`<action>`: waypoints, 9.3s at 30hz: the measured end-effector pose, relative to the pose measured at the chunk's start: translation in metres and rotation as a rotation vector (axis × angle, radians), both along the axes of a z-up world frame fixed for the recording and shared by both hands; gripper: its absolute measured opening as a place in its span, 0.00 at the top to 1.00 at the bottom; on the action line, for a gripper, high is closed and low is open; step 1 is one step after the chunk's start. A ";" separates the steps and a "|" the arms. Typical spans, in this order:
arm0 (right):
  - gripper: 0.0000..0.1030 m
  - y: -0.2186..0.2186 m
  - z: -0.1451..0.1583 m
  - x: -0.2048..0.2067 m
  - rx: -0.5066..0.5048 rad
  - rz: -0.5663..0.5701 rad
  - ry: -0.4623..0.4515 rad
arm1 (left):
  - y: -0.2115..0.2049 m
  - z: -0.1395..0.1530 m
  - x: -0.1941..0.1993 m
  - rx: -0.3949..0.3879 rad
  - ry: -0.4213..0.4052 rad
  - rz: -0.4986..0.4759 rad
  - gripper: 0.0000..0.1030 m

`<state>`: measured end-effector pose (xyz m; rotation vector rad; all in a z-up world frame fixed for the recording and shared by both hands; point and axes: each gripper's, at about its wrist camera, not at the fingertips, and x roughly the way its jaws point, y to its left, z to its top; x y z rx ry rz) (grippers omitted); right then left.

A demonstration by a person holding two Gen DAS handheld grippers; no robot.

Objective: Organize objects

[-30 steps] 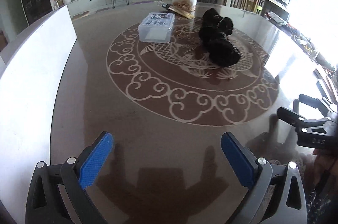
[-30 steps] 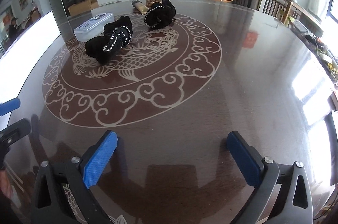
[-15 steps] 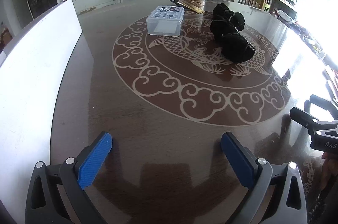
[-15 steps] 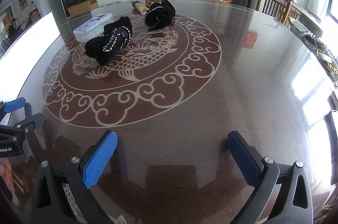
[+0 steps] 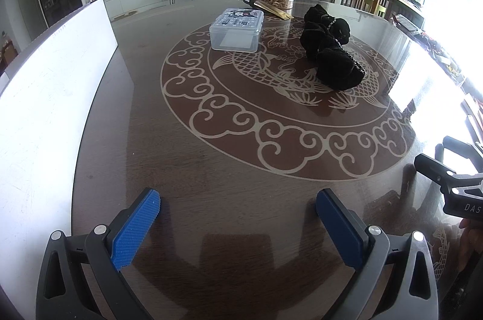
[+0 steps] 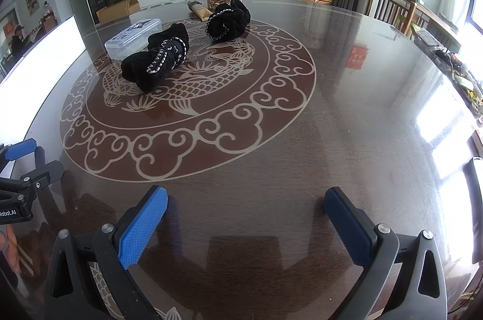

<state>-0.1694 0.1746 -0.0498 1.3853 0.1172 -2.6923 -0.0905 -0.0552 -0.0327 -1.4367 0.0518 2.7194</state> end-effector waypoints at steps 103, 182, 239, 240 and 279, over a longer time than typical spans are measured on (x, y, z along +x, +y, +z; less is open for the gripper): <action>0.29 -0.095 0.017 -0.156 -0.082 0.034 -0.173 | -0.033 -0.005 -0.041 -0.003 0.003 0.083 0.00; 0.00 -0.006 0.007 0.014 0.055 -0.013 0.032 | 0.020 0.002 -0.015 0.125 -0.031 0.039 0.00; 0.68 0.015 0.004 -0.128 -0.015 0.072 0.051 | 0.007 -0.007 -0.065 0.000 0.024 0.033 0.00; 0.68 0.020 0.005 -0.114 -0.016 0.060 0.058 | 0.007 -0.007 -0.069 0.005 0.023 0.040 0.00; 0.61 0.037 0.010 -0.080 -0.023 0.032 0.054 | 0.071 0.004 -0.279 -0.046 0.077 -0.128 0.72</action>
